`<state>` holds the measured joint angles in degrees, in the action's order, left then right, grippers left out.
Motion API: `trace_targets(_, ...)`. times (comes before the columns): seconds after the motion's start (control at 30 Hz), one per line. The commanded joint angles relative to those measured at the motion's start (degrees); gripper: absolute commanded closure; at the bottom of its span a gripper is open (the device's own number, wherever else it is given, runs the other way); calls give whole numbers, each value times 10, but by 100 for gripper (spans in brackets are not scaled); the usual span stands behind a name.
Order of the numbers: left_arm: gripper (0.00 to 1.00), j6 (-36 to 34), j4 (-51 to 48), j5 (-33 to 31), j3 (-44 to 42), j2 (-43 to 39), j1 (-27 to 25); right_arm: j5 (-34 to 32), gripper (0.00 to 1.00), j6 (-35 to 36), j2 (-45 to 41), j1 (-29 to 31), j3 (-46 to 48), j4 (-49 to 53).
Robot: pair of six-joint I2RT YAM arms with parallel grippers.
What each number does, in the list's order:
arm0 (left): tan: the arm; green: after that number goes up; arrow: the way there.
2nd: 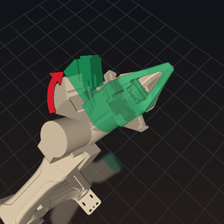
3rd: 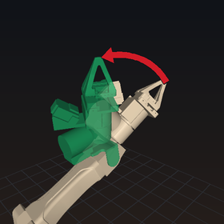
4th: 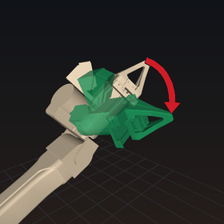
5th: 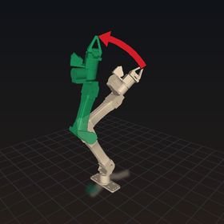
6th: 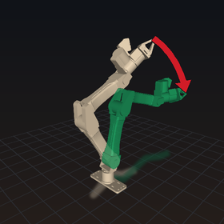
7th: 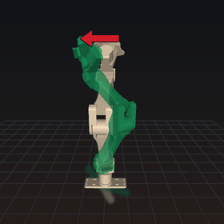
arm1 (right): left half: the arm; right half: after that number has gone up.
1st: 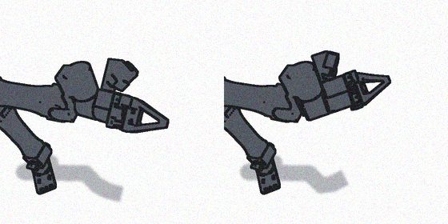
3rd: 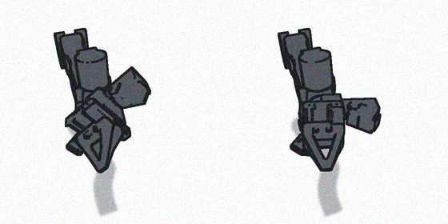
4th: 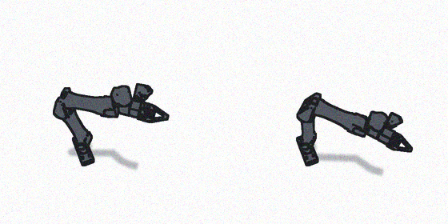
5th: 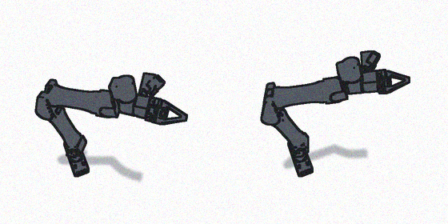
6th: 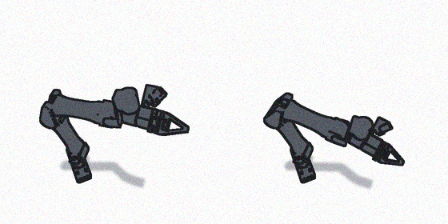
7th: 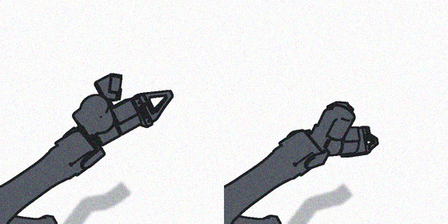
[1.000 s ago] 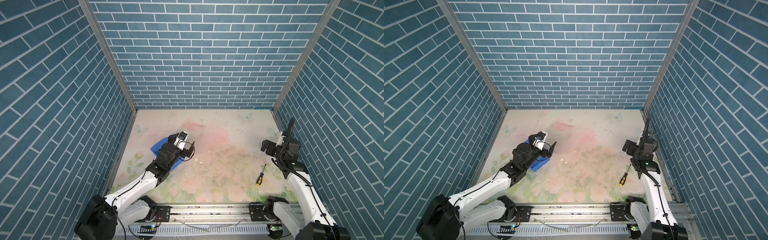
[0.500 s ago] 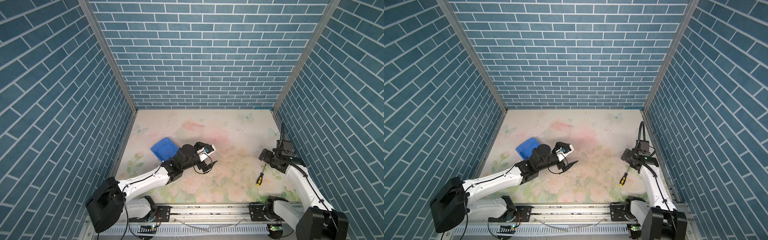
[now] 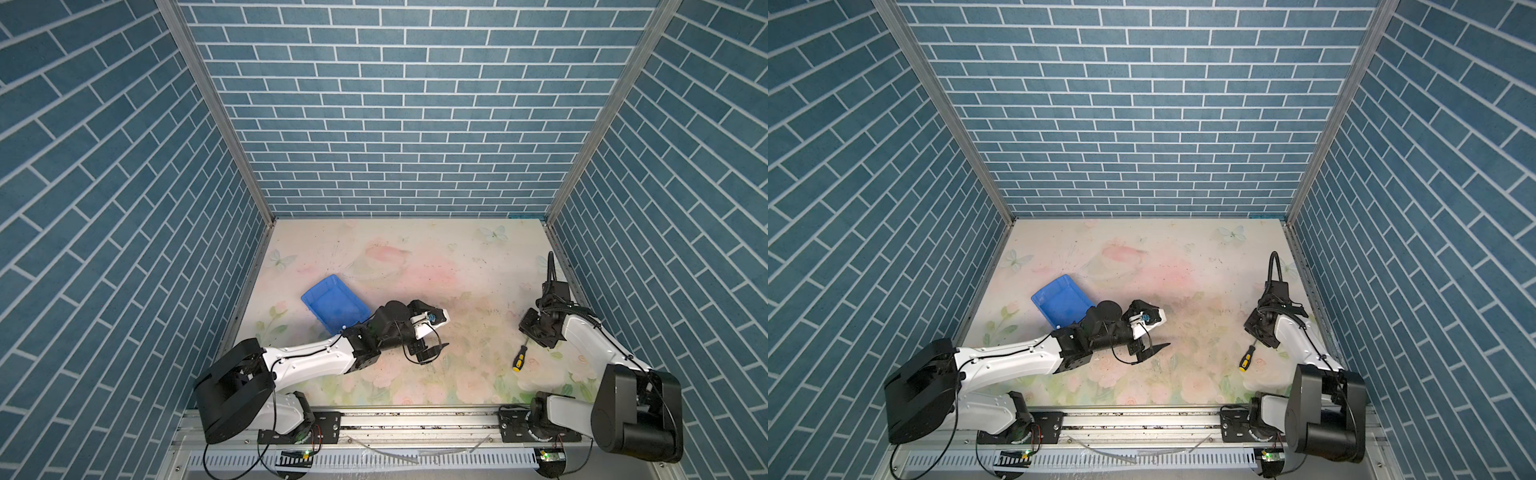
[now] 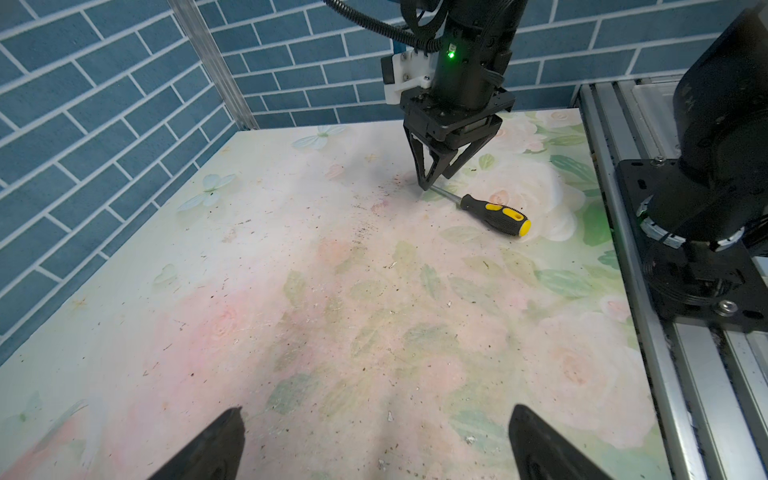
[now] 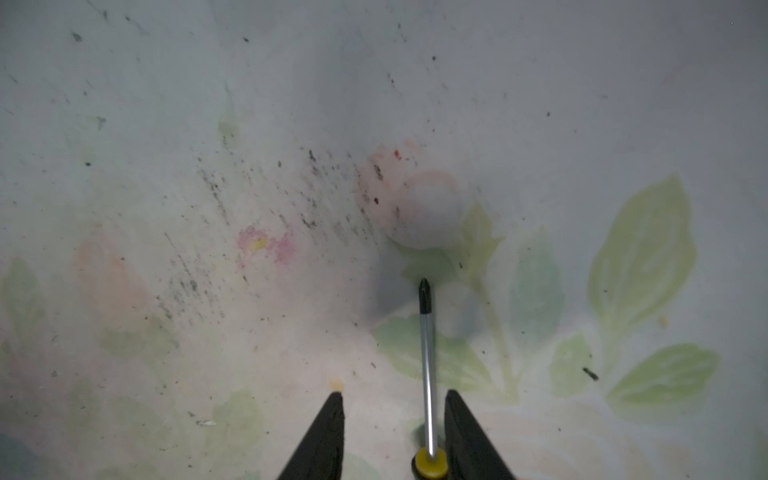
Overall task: Put the screwdriver in the bin
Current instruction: 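Lower the right gripper onto the screwdriver shaft and close it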
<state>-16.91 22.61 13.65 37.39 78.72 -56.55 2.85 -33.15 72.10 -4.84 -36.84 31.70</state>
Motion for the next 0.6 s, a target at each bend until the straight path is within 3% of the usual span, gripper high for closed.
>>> trace_targets(0.0,0,6,21,8,16,6,-6,0,64,-17,17,-1,14,-8)
trace_targets(0.37,0,6,23,6,19,13,-6,2,68,-14,58,-1,27,-29)
trace_targets(0.57,0,6,22,6,19,13,-5,11,77,-18,78,-1,35,-42)
